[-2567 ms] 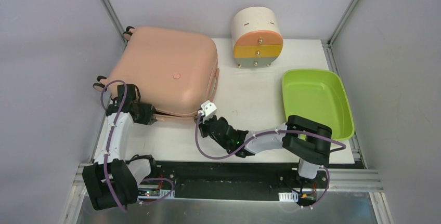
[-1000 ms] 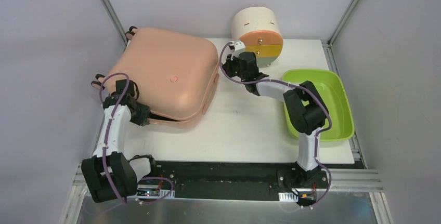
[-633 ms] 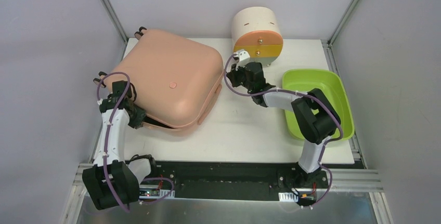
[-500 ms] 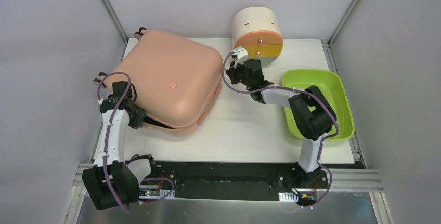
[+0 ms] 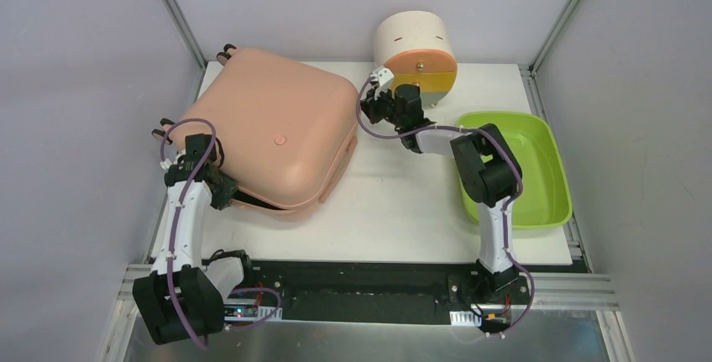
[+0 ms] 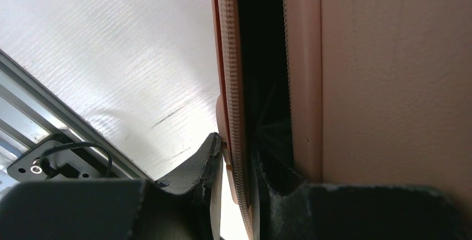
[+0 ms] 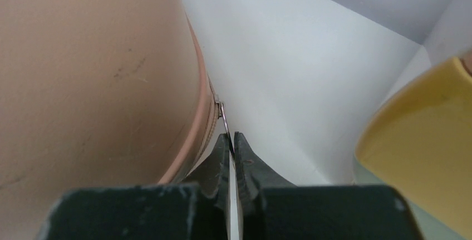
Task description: Open, take out, and arrange the luggage
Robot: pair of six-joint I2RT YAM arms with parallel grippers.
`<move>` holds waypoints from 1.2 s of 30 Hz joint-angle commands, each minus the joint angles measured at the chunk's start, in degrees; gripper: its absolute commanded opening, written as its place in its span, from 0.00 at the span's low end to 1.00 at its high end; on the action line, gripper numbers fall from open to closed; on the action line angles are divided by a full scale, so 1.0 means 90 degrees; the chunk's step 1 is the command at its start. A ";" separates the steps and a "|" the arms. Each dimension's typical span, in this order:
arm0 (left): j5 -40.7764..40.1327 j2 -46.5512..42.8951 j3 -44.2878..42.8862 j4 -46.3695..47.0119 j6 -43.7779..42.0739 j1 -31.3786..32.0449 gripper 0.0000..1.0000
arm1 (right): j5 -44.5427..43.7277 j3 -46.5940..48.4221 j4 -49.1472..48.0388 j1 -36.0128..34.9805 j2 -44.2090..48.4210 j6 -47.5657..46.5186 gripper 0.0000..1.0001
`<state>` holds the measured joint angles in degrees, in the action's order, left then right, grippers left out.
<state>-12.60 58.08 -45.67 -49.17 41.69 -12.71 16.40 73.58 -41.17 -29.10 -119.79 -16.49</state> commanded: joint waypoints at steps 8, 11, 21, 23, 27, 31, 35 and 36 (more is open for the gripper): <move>-0.1447 -0.0408 -0.0121 -0.0477 -0.0619 -0.0051 0.00 | 0.0398 0.1599 -0.1060 0.0643 -0.0834 0.0110 0.00; -0.1529 -0.0441 -0.0144 -0.0486 -0.0579 -0.0052 0.00 | 0.0533 0.1869 -0.1032 0.0642 -0.1023 0.0311 0.00; -0.0336 -0.0663 -0.0719 -0.0491 -0.0101 -0.0057 0.09 | -0.0021 0.0946 -0.0235 0.0572 0.0233 0.1288 0.48; 0.0065 -0.0704 -0.0935 -0.0483 0.0034 -0.0053 0.15 | 0.0284 0.0687 0.0016 0.0561 0.0702 0.1180 0.63; 0.0626 -0.0682 -0.1371 -0.0484 0.0230 -0.0053 0.25 | 0.0571 0.0223 0.0516 0.0552 0.1438 0.1085 0.78; 0.0973 -0.0736 -0.1644 -0.0485 0.0313 -0.0053 0.29 | 0.0859 -0.0057 0.0953 0.0455 0.2087 0.0906 0.82; 0.1088 -0.0909 -0.1735 -0.0485 0.0492 -0.0053 0.34 | 0.0891 -0.0283 0.1441 0.0249 0.2651 0.0533 0.83; 0.1125 -0.0926 -0.1740 -0.0484 0.0537 -0.0053 0.34 | 0.0854 -0.0404 0.1448 0.0185 0.2818 0.0459 0.84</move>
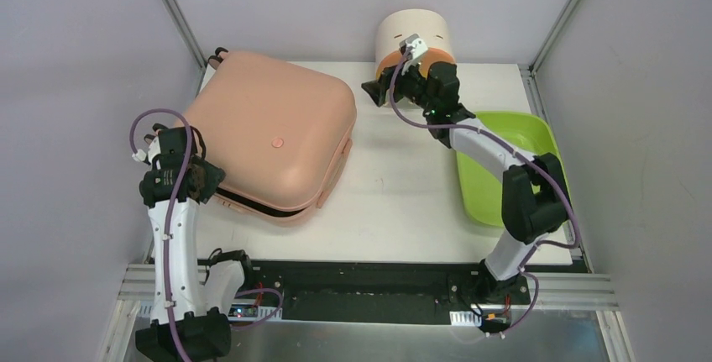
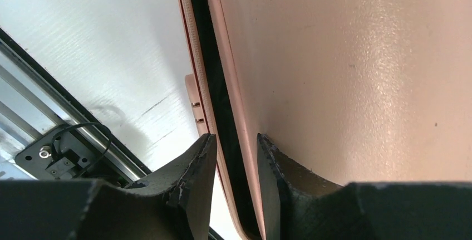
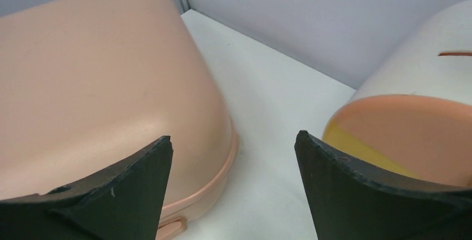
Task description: Open, take out, and arrange the luggage
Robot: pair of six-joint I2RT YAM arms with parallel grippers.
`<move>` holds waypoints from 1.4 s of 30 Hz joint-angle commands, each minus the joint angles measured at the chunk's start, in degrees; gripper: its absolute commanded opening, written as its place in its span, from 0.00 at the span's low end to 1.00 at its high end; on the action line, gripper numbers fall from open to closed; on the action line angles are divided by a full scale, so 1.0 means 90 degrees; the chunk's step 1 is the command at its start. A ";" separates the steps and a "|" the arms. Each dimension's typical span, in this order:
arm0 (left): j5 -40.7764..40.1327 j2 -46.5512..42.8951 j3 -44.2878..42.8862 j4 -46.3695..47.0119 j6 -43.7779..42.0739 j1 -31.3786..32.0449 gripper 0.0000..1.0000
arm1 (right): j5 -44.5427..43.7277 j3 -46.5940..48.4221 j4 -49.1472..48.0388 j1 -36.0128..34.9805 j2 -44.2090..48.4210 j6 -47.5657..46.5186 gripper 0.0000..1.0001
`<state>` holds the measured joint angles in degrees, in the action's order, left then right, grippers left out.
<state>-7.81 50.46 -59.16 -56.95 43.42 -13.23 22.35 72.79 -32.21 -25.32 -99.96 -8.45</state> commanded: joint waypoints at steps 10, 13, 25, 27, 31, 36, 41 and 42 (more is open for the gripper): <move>0.0763 0.0051 -0.0527 0.0449 0.0279 0.0006 0.40 | -0.0867 -0.2162 -0.0231 -0.1623 0.2068 -0.1684 1.00; 0.0858 0.0110 -0.0634 0.0517 0.0339 0.0006 0.40 | -0.1064 -0.2873 -0.1348 -0.2132 0.2084 -0.1980 1.00; 0.1102 0.0562 -0.1147 0.0651 0.0475 0.0006 0.40 | -0.2560 -0.4005 -0.5367 -0.3566 0.0351 -0.4657 1.00; 0.1017 0.0575 -0.1196 0.0646 0.0487 0.0006 0.40 | -0.2631 -0.4161 -0.5367 -0.3728 0.0371 -0.5007 1.00; 0.0902 0.0653 -0.1263 0.0669 0.0461 0.0006 0.40 | -0.2735 -0.4531 -0.5350 -0.3911 0.0588 -0.5111 1.00; 0.0905 0.0747 -0.1288 0.0672 0.0478 0.0011 0.40 | -0.2835 -0.4677 -0.5290 -0.4067 0.0494 -0.5337 1.00; 0.0826 0.0803 -0.1318 0.0666 0.0410 0.0015 0.40 | -0.2844 -0.4426 -0.5230 -0.4075 0.0156 -0.5594 0.99; 0.0735 0.0783 -0.1313 0.0672 0.0388 0.0013 0.40 | -0.2838 -0.4344 -0.5230 -0.4074 0.0084 -0.5596 0.99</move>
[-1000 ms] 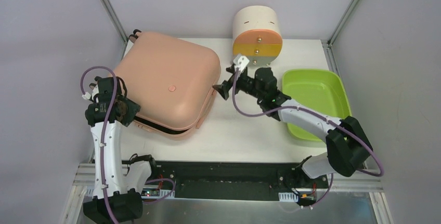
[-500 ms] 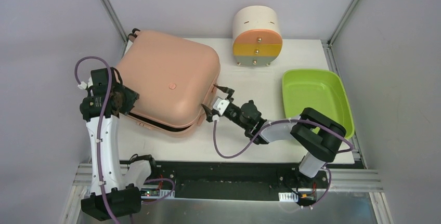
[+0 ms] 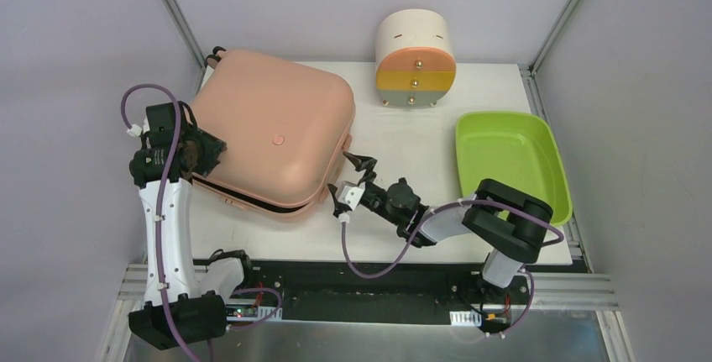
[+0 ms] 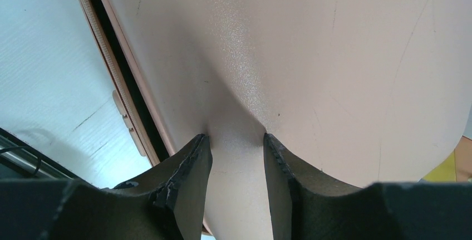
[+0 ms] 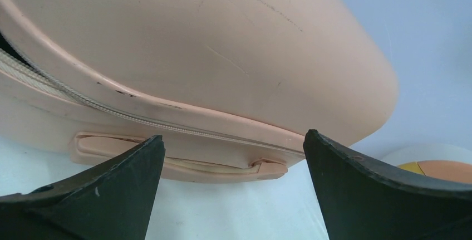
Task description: Open, take out, and arrange the luggage
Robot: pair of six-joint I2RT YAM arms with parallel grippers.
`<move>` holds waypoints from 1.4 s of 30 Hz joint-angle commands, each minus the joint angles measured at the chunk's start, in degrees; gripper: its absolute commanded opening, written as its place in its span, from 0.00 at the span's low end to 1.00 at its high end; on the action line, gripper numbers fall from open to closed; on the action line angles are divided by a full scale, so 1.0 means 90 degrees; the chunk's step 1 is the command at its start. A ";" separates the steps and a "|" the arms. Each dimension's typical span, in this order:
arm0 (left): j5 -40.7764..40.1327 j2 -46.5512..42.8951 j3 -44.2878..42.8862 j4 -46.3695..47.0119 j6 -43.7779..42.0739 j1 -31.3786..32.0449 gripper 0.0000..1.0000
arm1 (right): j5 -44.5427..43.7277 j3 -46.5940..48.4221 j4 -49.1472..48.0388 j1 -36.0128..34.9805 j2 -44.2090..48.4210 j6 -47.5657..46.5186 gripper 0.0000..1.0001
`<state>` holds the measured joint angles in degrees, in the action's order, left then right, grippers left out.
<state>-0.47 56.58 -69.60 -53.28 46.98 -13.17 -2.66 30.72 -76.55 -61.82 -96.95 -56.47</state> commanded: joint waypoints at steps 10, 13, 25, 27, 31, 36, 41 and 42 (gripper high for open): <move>-0.0537 -0.0422 -0.0313 0.0241 -0.0613 0.0213 0.51 | -0.0415 0.0905 -0.0404 -0.0018 -0.0347 -0.0293 0.91; -0.0592 -0.0629 -0.0339 0.0240 -0.0646 0.0261 0.58 | -0.0619 0.1088 -0.0396 -0.0012 -0.0189 -0.0162 0.86; -0.1348 -0.1391 0.0030 -0.0191 -0.0224 0.0075 0.71 | -0.1081 0.1602 -0.0248 -0.0014 0.0213 0.0501 0.85; -0.1132 -0.1299 -0.0030 -0.0290 0.0089 -0.0103 0.73 | -0.1142 0.1712 -0.0163 -0.0014 0.0196 0.0582 0.85; -0.0192 -0.1153 0.0271 -0.0383 0.0969 -0.0512 0.74 | -0.1410 0.1968 -0.0104 -0.0003 0.0095 0.0681 0.85; 0.0475 -0.1082 0.0576 -0.0358 0.1475 -0.0834 0.85 | -0.1545 0.2225 0.0333 0.0000 0.0044 0.0882 0.85; 0.1202 -0.0931 0.0177 -0.0355 0.1288 -0.1184 0.89 | -0.1786 0.2540 0.0804 0.0031 0.0072 0.1246 0.85; 0.1487 -0.0872 0.0068 -0.0348 0.1295 -0.1249 0.89 | -0.1807 0.2587 0.0844 0.0031 0.0074 0.1336 0.84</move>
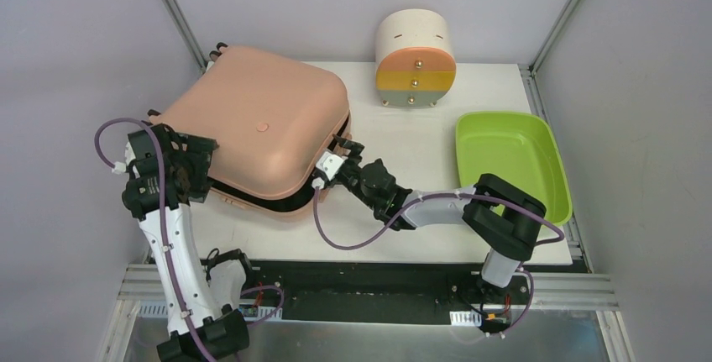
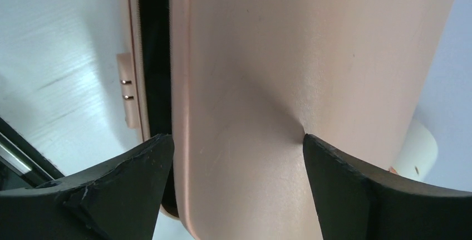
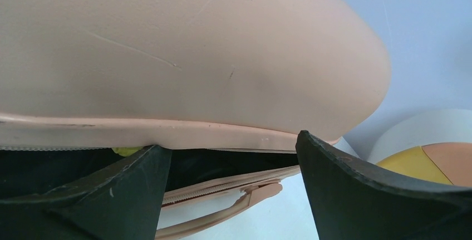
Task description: Open, take out, and arrange the luggage
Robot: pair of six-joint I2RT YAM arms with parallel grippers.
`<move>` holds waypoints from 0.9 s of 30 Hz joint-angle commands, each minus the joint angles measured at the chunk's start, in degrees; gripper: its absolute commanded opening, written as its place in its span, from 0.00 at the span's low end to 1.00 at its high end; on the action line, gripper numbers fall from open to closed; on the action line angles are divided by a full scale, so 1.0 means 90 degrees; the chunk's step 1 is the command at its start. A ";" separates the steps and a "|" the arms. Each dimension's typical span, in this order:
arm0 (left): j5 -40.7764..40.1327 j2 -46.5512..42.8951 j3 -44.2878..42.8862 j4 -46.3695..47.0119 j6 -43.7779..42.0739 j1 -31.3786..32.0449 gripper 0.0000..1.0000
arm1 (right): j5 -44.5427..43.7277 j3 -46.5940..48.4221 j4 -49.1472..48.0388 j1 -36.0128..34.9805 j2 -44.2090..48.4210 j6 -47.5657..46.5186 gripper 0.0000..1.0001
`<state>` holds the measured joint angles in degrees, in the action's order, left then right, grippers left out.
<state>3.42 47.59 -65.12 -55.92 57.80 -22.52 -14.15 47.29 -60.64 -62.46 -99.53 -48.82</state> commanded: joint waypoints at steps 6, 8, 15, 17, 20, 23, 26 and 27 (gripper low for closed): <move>0.1450 -0.0093 -0.0899 0.0325 -0.0136 -0.0271 0.86 | -0.0770 0.1025 -0.0755 0.0110 0.0289 0.0818 0.83; 0.1188 -0.0229 -0.1003 0.0322 -0.0290 -0.0271 0.85 | -0.0857 0.1112 -0.0732 0.0122 0.0267 0.0983 0.83; 0.1351 -0.0632 -0.1269 0.1734 -0.2186 -0.0262 0.79 | -0.1227 0.1784 0.0052 0.0180 0.0187 0.1326 0.82; 0.1320 -0.0554 -0.1322 0.1871 -0.3030 -0.0247 0.74 | -0.1270 0.1992 0.0309 0.0200 0.0199 0.1491 0.81; 0.1353 -0.0640 -0.0965 0.2394 -0.4692 0.0002 0.73 | -0.1306 0.2328 0.0826 0.0254 0.0148 0.1808 0.81; 0.1749 -0.0941 -0.0443 0.2955 -0.6150 0.0417 0.71 | -0.1478 0.2586 0.1070 0.0268 0.0015 0.1951 0.81; 0.2101 -0.1314 0.0194 0.3322 -0.8201 0.1044 0.70 | -0.1566 0.2680 0.1126 0.0289 0.0001 0.2147 0.80; 0.2402 -0.1437 0.0378 0.3319 -0.8936 0.1164 0.68 | -0.1551 0.2713 0.1196 0.0305 0.0011 0.2219 0.80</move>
<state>17.32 38.57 -66.76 -32.60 7.38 -16.64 -24.38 65.69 -42.04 -61.01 -100.49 -33.82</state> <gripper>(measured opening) 0.704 0.806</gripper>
